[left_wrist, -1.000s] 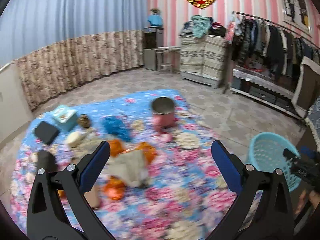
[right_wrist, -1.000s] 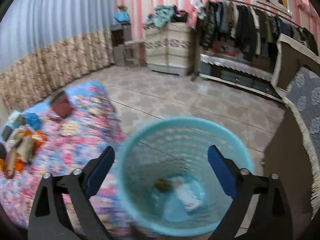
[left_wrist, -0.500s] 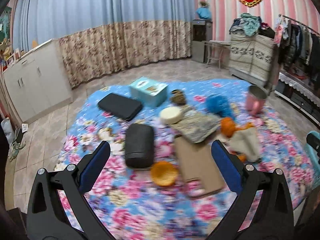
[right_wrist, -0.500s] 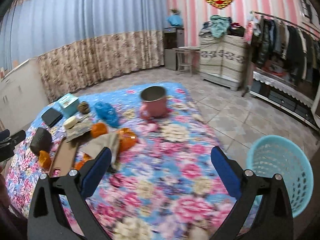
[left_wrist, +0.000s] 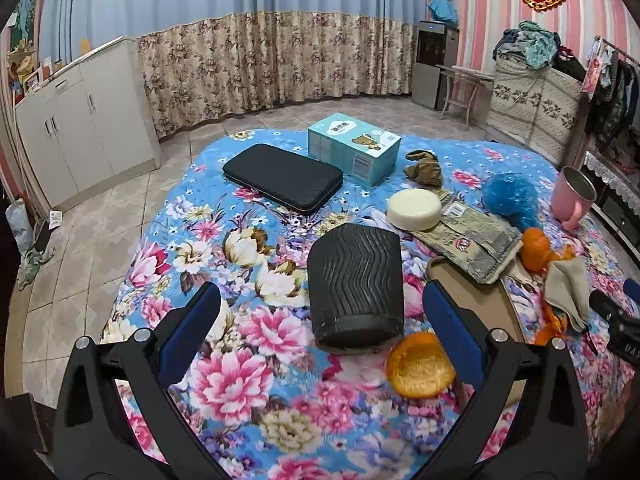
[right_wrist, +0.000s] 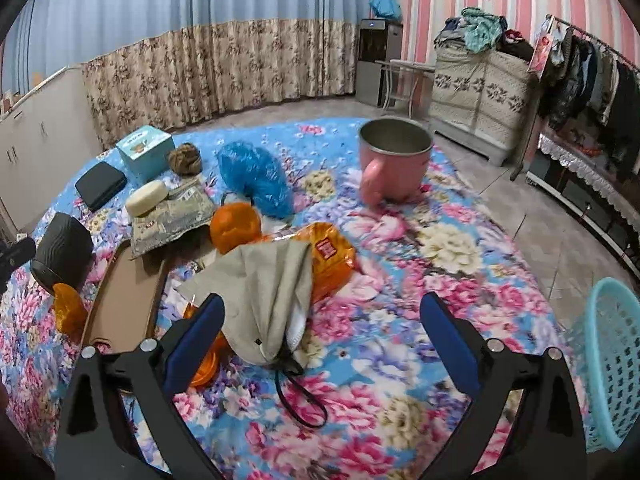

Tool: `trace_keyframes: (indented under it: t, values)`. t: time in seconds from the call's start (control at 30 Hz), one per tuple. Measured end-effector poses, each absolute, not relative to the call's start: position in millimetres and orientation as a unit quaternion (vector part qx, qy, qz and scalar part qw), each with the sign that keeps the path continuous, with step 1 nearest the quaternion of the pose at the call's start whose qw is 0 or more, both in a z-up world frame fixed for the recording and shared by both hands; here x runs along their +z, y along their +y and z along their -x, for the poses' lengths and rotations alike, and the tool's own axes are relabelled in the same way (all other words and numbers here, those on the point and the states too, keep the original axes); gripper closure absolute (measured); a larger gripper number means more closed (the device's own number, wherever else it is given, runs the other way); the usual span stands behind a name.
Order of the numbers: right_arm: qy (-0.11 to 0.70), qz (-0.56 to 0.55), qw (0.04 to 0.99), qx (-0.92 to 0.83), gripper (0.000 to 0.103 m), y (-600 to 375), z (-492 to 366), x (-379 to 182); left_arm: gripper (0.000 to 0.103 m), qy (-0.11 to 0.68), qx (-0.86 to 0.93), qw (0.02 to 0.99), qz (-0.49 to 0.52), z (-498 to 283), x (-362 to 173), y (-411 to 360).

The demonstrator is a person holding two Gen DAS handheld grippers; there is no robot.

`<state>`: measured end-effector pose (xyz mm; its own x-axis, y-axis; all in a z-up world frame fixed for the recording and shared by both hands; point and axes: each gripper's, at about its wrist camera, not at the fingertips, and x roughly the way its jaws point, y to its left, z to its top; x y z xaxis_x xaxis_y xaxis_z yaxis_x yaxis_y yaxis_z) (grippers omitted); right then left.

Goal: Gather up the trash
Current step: 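Move both open tools back over the bed items, then grasp the black ribbed cylinder with the left tool while the right grasps the grey cloth bag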

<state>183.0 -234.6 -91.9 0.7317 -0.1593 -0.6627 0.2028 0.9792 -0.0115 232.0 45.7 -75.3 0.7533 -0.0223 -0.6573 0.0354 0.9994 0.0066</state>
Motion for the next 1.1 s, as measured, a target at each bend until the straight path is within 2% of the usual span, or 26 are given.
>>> trace_keyframes:
  t: [0.17,0.27,0.33,0.4,0.57,0.63,0.7,0.73,1.1]
  values:
    - [0.373,-0.034,0.924,-0.078,0.03,-231.6,-196.6,-102.4,0.005,0.372,-0.02,0.928,-0.015,-249.5,-86.7,34.0]
    - [0.389,-0.052,0.918,-0.05,0.051,-233.6,-200.8,-110.0,0.005,0.385,-0.018,0.923,-0.014,-260.8,-95.7,33.9]
    - [0.392,-0.057,0.917,-0.036,0.073,-232.7,-202.4,-112.3,0.005,0.392,-0.017,0.92,-0.011,-266.2,-100.2,36.5]
    - [0.384,-0.054,0.921,-0.029,0.081,-231.0,-200.8,-109.6,0.005,0.4,-0.015,0.916,-0.01,-270.4,-105.0,38.8]
    - [0.337,-0.057,0.939,-0.045,0.082,-237.1,-186.3,-90.3,0.008,0.407,-0.022,0.913,0.001,-274.3,-109.2,42.3]
    - [0.329,-0.048,0.942,-0.054,0.082,-238.2,-182.6,-86.5,0.016,0.412,-0.032,0.911,0.004,-276.4,-112.0,41.9]
    - [0.329,-0.046,0.941,-0.057,0.082,-239.0,-182.0,-87.1,0.032,0.421,-0.052,0.905,0.013,-278.0,-114.9,40.3]
    - [0.329,-0.047,0.941,-0.057,0.082,-240.2,-181.7,-86.7,0.037,0.424,-0.061,0.904,0.013,-277.3,-115.5,37.9]
    - [0.279,-0.078,0.955,-0.059,0.082,-257.8,-159.4,-70.6,0.038,0.341,0.026,0.94,-0.019,-250.5,-75.9,49.1]
